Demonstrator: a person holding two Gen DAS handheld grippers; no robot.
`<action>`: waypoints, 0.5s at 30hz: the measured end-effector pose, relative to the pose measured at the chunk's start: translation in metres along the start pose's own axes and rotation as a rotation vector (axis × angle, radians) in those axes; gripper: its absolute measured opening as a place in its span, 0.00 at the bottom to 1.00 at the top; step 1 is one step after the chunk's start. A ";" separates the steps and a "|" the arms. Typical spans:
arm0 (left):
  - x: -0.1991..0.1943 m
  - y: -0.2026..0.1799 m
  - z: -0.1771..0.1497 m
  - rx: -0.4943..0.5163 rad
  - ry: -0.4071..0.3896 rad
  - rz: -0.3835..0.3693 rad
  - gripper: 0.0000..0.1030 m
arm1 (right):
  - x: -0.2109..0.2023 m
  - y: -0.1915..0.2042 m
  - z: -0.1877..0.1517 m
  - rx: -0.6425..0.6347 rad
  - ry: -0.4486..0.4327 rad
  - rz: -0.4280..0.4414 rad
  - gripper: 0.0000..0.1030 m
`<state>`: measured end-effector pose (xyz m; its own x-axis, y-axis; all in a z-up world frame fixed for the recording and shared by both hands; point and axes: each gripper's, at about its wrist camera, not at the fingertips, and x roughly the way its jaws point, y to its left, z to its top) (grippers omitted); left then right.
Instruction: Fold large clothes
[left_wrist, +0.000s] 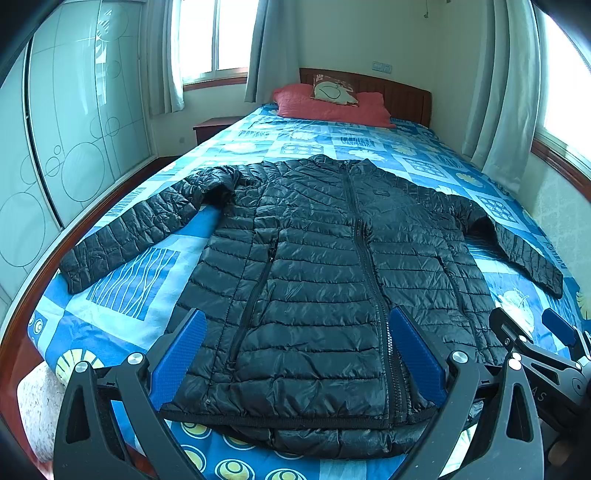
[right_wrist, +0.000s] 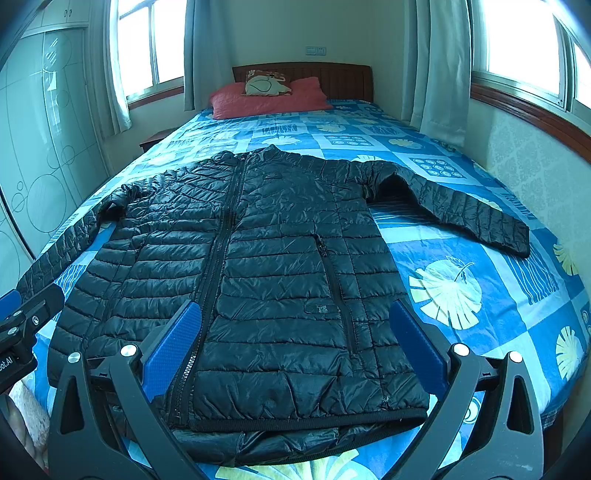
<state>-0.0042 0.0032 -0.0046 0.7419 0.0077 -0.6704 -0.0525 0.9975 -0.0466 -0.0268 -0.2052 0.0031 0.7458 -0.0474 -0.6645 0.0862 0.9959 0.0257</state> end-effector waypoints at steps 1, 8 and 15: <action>0.000 0.000 0.000 0.001 0.000 -0.001 0.95 | 0.000 0.000 0.000 0.000 0.001 0.000 0.98; 0.000 0.001 -0.002 0.000 0.003 0.001 0.95 | 0.000 0.000 0.000 0.000 0.000 0.000 0.98; 0.002 0.005 -0.006 -0.002 0.003 0.002 0.95 | 0.000 0.000 0.000 -0.001 0.001 0.000 0.98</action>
<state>-0.0070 0.0080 -0.0103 0.7399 0.0098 -0.6727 -0.0557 0.9973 -0.0468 -0.0271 -0.2050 0.0034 0.7450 -0.0477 -0.6654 0.0859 0.9960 0.0247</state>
